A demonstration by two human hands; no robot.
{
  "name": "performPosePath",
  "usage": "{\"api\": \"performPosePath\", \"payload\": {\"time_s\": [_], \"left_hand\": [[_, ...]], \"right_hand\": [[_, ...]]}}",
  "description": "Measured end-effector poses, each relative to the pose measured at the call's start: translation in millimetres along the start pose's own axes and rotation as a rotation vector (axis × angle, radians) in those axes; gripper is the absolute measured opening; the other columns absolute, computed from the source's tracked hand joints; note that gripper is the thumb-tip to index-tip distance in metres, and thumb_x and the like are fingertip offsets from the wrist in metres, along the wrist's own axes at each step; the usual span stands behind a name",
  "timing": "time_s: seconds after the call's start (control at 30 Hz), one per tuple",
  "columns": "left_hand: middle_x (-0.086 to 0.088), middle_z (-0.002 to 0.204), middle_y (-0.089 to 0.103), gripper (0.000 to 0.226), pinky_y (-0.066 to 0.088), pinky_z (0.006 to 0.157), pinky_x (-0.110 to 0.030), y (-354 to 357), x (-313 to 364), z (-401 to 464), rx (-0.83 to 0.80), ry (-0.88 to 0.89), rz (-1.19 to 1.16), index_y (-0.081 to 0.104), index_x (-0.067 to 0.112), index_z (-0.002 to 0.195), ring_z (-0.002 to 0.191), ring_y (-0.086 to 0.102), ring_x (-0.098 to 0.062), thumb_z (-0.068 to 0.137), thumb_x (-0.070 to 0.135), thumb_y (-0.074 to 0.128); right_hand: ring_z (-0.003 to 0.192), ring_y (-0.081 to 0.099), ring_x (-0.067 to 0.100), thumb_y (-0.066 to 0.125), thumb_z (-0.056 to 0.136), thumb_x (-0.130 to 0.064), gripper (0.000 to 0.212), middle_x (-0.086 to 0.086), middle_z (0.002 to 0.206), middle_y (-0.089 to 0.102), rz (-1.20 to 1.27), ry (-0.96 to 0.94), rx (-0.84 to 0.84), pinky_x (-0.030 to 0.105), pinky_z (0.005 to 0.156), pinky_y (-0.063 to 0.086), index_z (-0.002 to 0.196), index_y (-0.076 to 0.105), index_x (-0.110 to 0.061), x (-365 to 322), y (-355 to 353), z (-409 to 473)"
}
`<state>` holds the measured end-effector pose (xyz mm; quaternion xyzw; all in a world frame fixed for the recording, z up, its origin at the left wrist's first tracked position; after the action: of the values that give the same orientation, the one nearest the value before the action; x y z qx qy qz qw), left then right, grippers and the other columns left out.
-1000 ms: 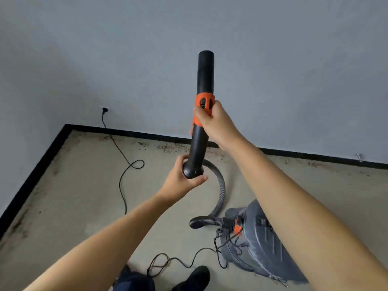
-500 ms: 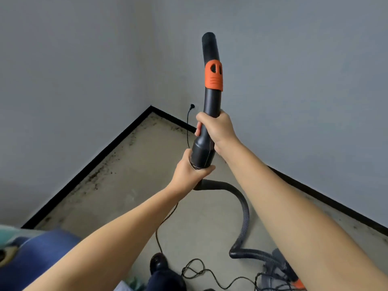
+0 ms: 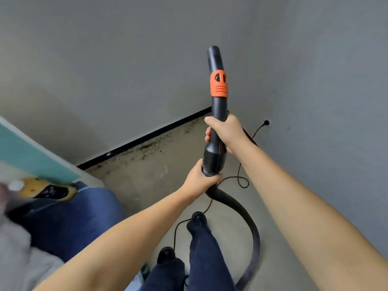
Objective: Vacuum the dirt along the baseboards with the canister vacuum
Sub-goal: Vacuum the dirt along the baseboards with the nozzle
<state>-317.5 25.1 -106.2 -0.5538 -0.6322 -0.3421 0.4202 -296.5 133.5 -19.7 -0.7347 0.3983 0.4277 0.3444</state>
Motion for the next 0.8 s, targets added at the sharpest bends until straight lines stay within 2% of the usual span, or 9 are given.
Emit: {"api": "performPosePath", "payload": {"time_s": [0.13, 0.27, 0.4, 0.57, 0.7, 0.8], "left_hand": [[0.007, 0.076, 0.054, 0.021, 0.042, 0.066, -0.023, -55, -28, 44, 0.168, -0.079, 0.006, 0.049, 0.020, 0.086, 0.072, 0.050, -0.010, 0.077, 0.019, 0.068], [0.003, 0.080, 0.058, 0.021, 0.042, 0.066, -0.024, -99, -68, 98, 0.328, -0.184, -0.052, 0.053, 0.010, 0.096, 0.075, 0.053, -0.014, 0.081, 0.017, 0.066], [0.004, 0.073, 0.053, 0.017, 0.039, 0.061, -0.023, -115, -135, 140, 0.416, -0.307, -0.114, 0.047, 0.018, 0.078, 0.073, 0.051, -0.016, 0.081, 0.015, 0.063], [0.006, 0.069, 0.049, 0.022, 0.035, 0.055, -0.019, -131, -265, 198, 0.400, -0.441, -0.273, 0.045, 0.022, 0.071, 0.064, 0.046, -0.007, 0.083, 0.013, 0.061], [0.003, 0.070, 0.049, 0.022, 0.039, 0.061, -0.020, -138, -396, 229, 0.361, -0.502, -0.413, 0.050, 0.019, 0.070, 0.067, 0.047, -0.009, 0.082, 0.005, 0.062], [0.001, 0.075, 0.052, 0.019, 0.042, 0.073, -0.025, -142, -485, 244, 0.337, -0.528, -0.443, 0.053, 0.019, 0.075, 0.076, 0.051, -0.014, 0.079, 0.004, 0.064]], "right_hand": [[0.043, 0.048, 0.017, 0.052, 0.085, -0.002, 0.014, 0.007, 0.058, 0.050, 0.025, 0.040, -0.127, 0.025, 0.050, 0.044, 0.078, 0.043, -0.010, 19, 61, 63], [0.045, 0.048, 0.017, 0.050, 0.083, 0.000, 0.015, 0.006, 0.058, 0.051, 0.014, 0.058, -0.236, 0.025, 0.050, 0.045, 0.074, 0.045, -0.010, 46, 109, 133], [0.044, 0.046, 0.016, 0.050, 0.083, 0.001, 0.015, 0.005, 0.058, 0.049, -0.073, 0.141, -0.293, 0.024, 0.048, 0.044, 0.076, 0.043, -0.011, 104, 152, 187], [0.045, 0.045, 0.017, 0.052, 0.086, 0.000, 0.018, 0.007, 0.060, 0.048, -0.185, 0.230, -0.346, 0.024, 0.046, 0.043, 0.079, 0.042, -0.013, 223, 220, 256], [0.044, 0.045, 0.017, 0.052, 0.086, -0.002, 0.018, 0.006, 0.057, 0.046, -0.251, 0.307, -0.351, 0.024, 0.044, 0.041, 0.076, 0.042, -0.012, 358, 270, 299], [0.042, 0.043, 0.018, 0.052, 0.085, -0.001, 0.018, 0.008, 0.055, 0.044, -0.248, 0.361, -0.366, 0.024, 0.044, 0.039, 0.074, 0.041, -0.010, 452, 302, 319]]}}
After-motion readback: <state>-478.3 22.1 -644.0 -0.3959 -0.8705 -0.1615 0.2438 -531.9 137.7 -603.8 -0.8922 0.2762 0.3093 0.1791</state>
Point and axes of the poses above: each hand's wrist, its own z-axis towards the middle knuckle, its own y-axis out of the palm, x = y × z, the point moved 10 cm from there along z, towards the middle knuckle
